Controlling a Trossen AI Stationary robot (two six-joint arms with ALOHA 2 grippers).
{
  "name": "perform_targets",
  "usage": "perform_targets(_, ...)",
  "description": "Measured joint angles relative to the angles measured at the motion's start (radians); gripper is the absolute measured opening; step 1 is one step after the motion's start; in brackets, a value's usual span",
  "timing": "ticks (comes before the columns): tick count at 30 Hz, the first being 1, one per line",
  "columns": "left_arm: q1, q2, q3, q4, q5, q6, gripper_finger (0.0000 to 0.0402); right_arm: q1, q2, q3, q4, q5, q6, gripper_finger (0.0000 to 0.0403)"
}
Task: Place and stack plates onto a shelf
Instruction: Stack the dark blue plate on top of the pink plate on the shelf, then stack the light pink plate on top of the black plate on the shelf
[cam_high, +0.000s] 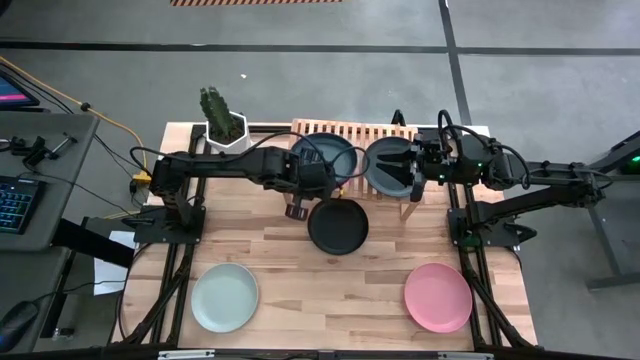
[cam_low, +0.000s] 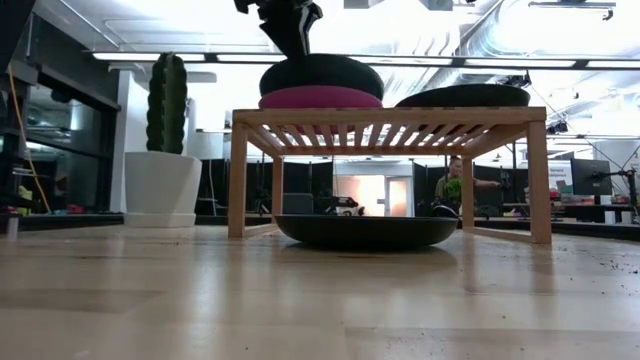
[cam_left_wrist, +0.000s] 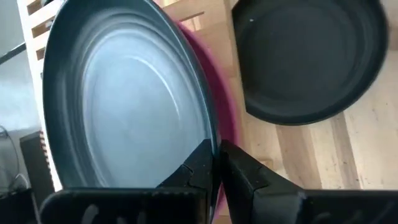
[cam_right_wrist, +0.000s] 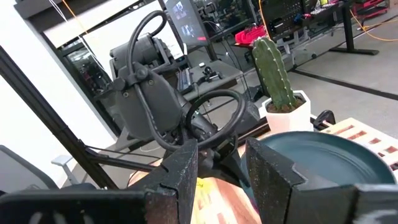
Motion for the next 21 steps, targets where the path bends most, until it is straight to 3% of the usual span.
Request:
perform_targets(12, 0.0, 0.0, 0.006, -0.005, 0.006, -0.034, 0.008, 0.0, 0.0, 0.0, 0.0, 0.0, 0.002, 0.0119)
perform_targets(17, -0.003, -0.002, 0.087, -0.093, 0.02, -0.137, 0.0118, 0.0, 0.0, 0.0, 0.001, 0.0, 0.021, 0.0119)
perform_targets(21, -0.003, -0.055, 0.127, -0.102, 0.104, -0.259, 0.0137, 0.0, 0.0, 0.0, 0.001, 0.0, 0.036, 0.0119)
